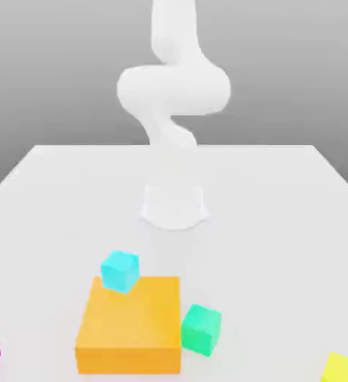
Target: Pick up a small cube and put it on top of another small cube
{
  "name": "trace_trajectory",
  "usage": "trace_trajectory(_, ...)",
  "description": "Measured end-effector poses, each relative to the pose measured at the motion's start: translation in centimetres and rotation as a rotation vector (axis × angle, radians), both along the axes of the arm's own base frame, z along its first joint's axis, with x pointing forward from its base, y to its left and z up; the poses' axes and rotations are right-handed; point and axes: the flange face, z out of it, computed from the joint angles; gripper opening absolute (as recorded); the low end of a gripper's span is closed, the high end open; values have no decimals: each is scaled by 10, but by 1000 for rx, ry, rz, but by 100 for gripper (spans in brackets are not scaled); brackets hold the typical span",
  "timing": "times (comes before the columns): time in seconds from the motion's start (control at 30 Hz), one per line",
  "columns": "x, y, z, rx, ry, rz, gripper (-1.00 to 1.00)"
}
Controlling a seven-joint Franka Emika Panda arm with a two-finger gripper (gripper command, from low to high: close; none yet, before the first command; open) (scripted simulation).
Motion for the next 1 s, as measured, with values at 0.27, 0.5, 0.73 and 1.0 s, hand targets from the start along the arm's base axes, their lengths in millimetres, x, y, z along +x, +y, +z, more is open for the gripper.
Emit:
trace_trajectory(0.27,83,-74,-108,103,195,-111,0)
trace_trajectory(0.5,120,-143,-218,170,354,-234,0)
trace_trajectory(0.73,120,-218,-336,214,508,-386,0)
trace_trajectory(1.0,80,-288,-468,221,683,-553,0)
